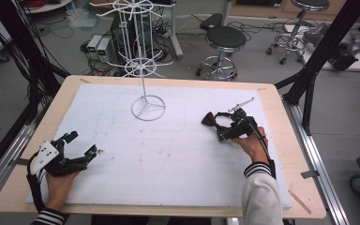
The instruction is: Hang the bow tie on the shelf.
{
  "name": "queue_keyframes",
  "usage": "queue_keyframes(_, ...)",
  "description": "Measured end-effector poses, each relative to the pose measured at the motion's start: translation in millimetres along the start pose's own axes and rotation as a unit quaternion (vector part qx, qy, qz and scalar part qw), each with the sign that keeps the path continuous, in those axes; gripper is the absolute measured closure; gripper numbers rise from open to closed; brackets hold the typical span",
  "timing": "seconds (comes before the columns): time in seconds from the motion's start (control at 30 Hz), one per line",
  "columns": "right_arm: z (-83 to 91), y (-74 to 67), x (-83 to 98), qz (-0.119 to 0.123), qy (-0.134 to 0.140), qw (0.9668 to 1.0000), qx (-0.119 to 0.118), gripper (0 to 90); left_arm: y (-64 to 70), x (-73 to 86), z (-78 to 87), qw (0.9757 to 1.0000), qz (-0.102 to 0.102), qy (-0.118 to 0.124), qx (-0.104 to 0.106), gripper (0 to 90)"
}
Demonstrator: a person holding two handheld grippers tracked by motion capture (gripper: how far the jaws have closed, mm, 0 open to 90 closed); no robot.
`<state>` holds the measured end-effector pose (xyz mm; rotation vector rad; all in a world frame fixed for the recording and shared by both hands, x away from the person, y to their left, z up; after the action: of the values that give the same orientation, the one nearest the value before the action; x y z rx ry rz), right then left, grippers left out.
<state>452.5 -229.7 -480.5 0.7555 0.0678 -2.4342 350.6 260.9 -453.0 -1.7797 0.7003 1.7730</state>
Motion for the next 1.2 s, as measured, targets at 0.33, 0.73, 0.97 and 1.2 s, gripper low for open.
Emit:
queue_keyframes(0.33,-6.5,-3.6,1.8,0.019,-0.016,0.9996,0.011,42.6,0.3,-0.1,-0.1,1.0,-0.002,-0.001,0.0,9.0)
queue_keyframes(0.73,-8.1,-9.2,6.0,0.056,-0.039,0.9976,0.005,81.3,0.0,0.1,0.1,1.0,0.0,-0.001,0.0,9.0)
queue_keyframes(0.97,-7.1,-9.1,5.9,0.062,-0.038,0.9974,0.003,83.3,-0.1,0.1,0.1,1.0,0.0,-0.001,0.0,9.0)
queue_keyframes(1.2,-4.6,-9.1,4.4,0.062,-0.032,0.9976,0.004,83.3,0.0,0.0,0.0,1.0,-0.001,-0.001,-0.001,9.0)
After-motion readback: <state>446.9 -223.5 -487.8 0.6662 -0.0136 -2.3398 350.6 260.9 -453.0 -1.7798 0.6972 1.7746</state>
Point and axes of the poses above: each handheld gripper's, and its own axes: z roughly backward along the jaws, x roughly out of its underside, y roughly to its right, the point moved 9 cm from there along -z, roughly forward along the jaws, and after that the axes turned 11 degrees about x, right-handed, at the moved point
